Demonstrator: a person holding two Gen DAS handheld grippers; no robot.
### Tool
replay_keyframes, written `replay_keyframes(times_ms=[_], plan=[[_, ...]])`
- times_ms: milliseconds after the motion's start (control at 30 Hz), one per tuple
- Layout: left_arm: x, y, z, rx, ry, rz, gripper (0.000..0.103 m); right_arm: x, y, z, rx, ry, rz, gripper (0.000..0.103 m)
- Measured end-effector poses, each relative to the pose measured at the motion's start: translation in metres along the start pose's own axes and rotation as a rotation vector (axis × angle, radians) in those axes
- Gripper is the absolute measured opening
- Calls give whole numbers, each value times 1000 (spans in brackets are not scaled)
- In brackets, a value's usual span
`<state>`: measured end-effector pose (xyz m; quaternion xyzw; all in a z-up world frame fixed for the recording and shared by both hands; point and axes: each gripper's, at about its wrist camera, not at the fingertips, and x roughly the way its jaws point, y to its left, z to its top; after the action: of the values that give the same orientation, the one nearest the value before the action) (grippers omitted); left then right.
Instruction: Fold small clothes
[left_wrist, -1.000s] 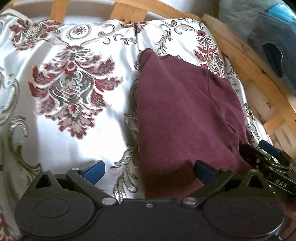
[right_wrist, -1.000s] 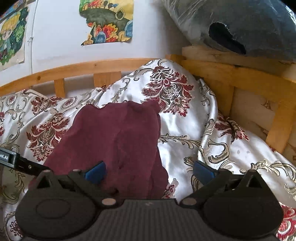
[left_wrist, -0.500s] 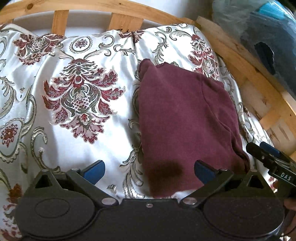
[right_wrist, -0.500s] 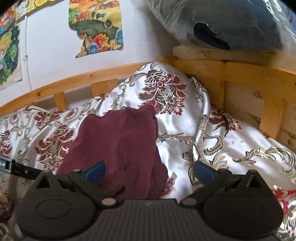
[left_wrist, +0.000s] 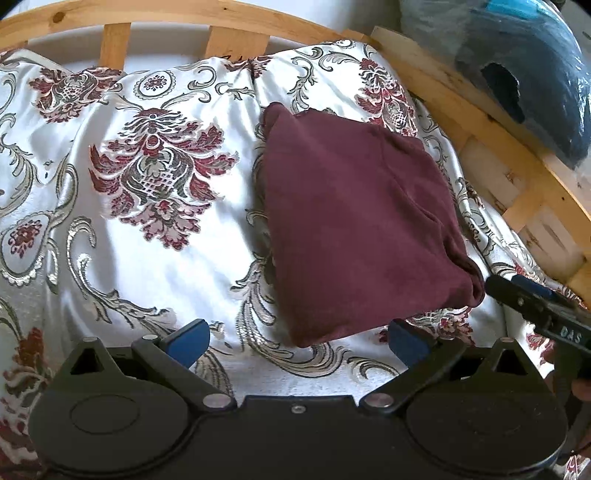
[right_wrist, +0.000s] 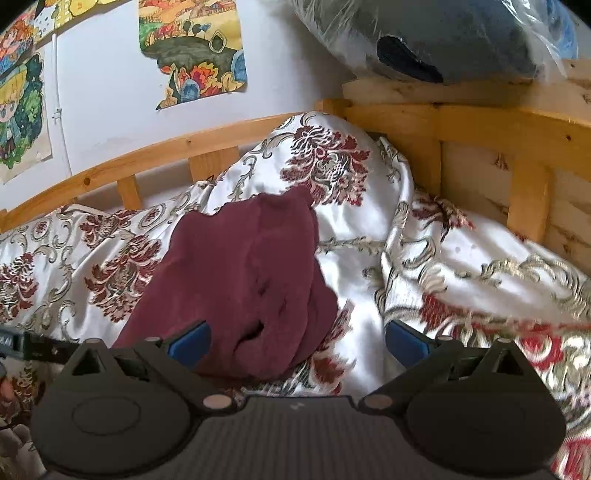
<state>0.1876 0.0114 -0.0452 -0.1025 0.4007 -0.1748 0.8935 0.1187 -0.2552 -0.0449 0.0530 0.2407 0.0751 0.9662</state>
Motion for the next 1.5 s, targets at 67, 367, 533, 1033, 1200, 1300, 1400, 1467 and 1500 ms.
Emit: replay_keyframes(times_ms=[67,367,533,1033,1200,1300,1400,1467,1500], plan=[[1,-1,-1,5,5,-7,102,4,-1,6,-1,-3,4,103],[6,-2,-4,41,14,-12,102,24,-6,18,-10,-4,10,103],[6,1,-3,32,13,-7,102,25,-6,20,-26,-12,9,103],[2,7,-2,-23,-4,-2,102,29,-20,29,21,10,3,103],[2,2,-3,12,-7,-28,102,30,-18,28,6,12,17,103],[6,0,-2,18,-2,-38,102,34,-20,30,2,20,31,103],[11,-1,2,35,-12,-67,102,42,-21,36,-9,24,49,103],[14,-2,6,40,-28,-73,102,49,-22,42,-22,29,75,103],[17,-2,8,40,-30,-75,102,53,-23,45,-31,32,88,103]])
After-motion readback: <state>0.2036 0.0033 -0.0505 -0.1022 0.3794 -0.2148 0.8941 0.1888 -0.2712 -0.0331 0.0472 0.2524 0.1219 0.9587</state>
